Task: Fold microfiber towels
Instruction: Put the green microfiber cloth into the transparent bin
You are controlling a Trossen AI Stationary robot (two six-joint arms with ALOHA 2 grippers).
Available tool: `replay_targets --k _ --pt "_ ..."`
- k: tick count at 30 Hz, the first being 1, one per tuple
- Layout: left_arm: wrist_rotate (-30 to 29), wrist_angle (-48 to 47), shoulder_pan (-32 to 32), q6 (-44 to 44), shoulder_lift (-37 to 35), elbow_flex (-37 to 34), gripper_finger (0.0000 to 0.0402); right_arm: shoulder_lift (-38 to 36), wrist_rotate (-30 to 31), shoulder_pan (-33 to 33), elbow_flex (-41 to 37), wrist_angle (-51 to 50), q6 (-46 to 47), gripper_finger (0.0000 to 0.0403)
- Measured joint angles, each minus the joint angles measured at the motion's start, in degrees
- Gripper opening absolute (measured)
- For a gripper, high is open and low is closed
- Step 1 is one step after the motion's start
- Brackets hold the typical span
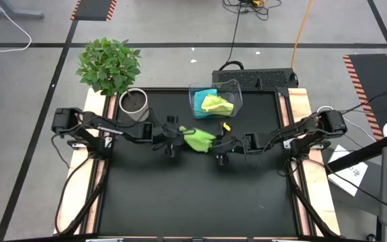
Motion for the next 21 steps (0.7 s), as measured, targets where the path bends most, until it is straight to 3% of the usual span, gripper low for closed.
replay_targets --k 12,21 --pt "1.03 -15.3 7.07 5.52 -1.21 16.64 0.0011 -16.82 0.19 -7.83 -0.02 -1.87 -6.86 0.0004" --pt "11.61 -19.91 17.3 8.93 -1.13 29.94 0.0009 -27.17 -2.75 -18.47 0.0 -2.91 -11.52 0.0004"
